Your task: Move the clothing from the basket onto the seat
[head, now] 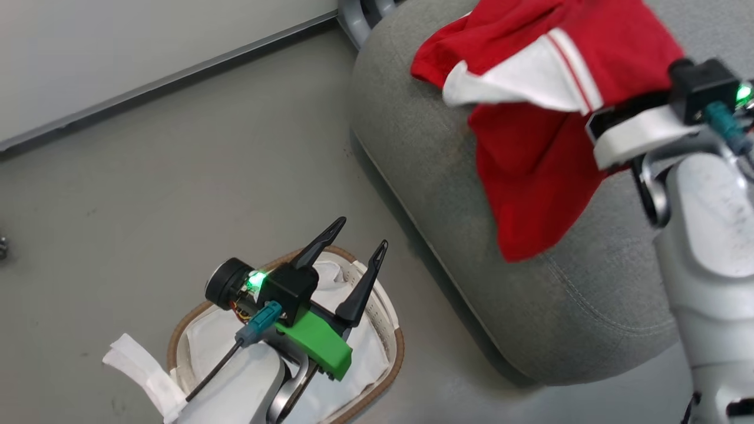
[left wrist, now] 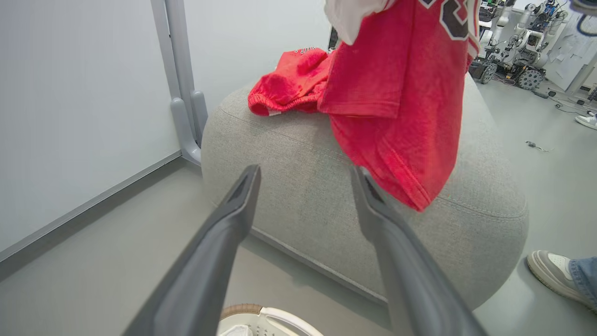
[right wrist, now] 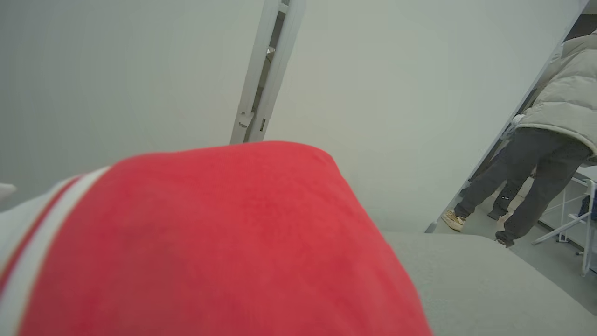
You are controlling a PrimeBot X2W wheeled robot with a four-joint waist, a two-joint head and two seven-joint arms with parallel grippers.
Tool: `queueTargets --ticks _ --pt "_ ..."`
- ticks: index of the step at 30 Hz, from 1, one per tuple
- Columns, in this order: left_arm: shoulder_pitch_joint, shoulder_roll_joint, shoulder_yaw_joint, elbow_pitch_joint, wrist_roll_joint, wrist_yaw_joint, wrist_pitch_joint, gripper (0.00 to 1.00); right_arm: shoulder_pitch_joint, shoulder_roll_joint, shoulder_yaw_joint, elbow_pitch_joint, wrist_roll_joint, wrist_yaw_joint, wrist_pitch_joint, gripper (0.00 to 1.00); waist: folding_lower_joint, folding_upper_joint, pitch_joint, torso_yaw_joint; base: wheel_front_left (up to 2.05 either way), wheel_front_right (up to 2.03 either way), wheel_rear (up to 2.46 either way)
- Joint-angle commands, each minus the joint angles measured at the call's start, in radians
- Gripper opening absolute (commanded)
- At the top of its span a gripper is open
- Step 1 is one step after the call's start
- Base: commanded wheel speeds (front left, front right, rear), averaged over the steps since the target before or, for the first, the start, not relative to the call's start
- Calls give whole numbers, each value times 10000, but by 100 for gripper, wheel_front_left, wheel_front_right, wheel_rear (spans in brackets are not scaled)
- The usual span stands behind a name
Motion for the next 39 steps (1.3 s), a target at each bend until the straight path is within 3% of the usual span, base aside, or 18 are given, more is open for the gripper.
queueTargets --ticks 1,5,10,16,21,30,32,34,35,39 --pt "-250 -6 -26 -33 131 -47 -7 100 -516 -344 -117 173 -156 -14 -49 0 0 111 653 680 0 0 0" --pt "-647 -59 -185 -32 266 -110 -3 100 -1833 -1197 -507 851 -194 -14 -47 0 0 111 1275 1398 0 0 0" --pt "-1206 -214 -307 -96 459 -131 -4 100 -3257 -2745 -1259 1773 -534 -14 161 0 0 111 2092 2380 0 0 0" --pt "-1730 -358 -300 -275 638 -127 -5 100 -3965 -3968 -1809 2669 -560 -14 617 0 0 111 3063 3178 0 0 0" --pt "-2051 -389 -353 -326 780 -134 -5 100 -3690 -4088 -2132 3516 -405 -14 1043 0 0 111 3645 3401 0 0 0" --pt "-2040 -257 -275 -147 715 -78 -6 100 -3271 -3538 -1837 4477 -295 -14 884 0 0 111 3895 3043 0 0 0" --pt "-1987 -215 -237 -114 683 -65 -6 100 -3226 -3451 -1748 4553 -294 -14 797 24 0 111 3847 2921 0 0 0" --pt "-1950 -190 -226 -82 650 -64 -6 100 -3167 -3374 -1665 4621 -307 -14 725 69 0 111 3768 2804 0 0 0" --pt "-1944 -172 -216 -67 631 -65 -6 100 -3152 -3313 -1619 4657 -319 -14 684 100 0 111 3719 2740 0 0 0" --pt "-1874 -113 -150 17 599 -38 -6 100 -2961 -3098 -1460 4712 -293 -14 576 100 0 111 3465 2486 0 0 0"
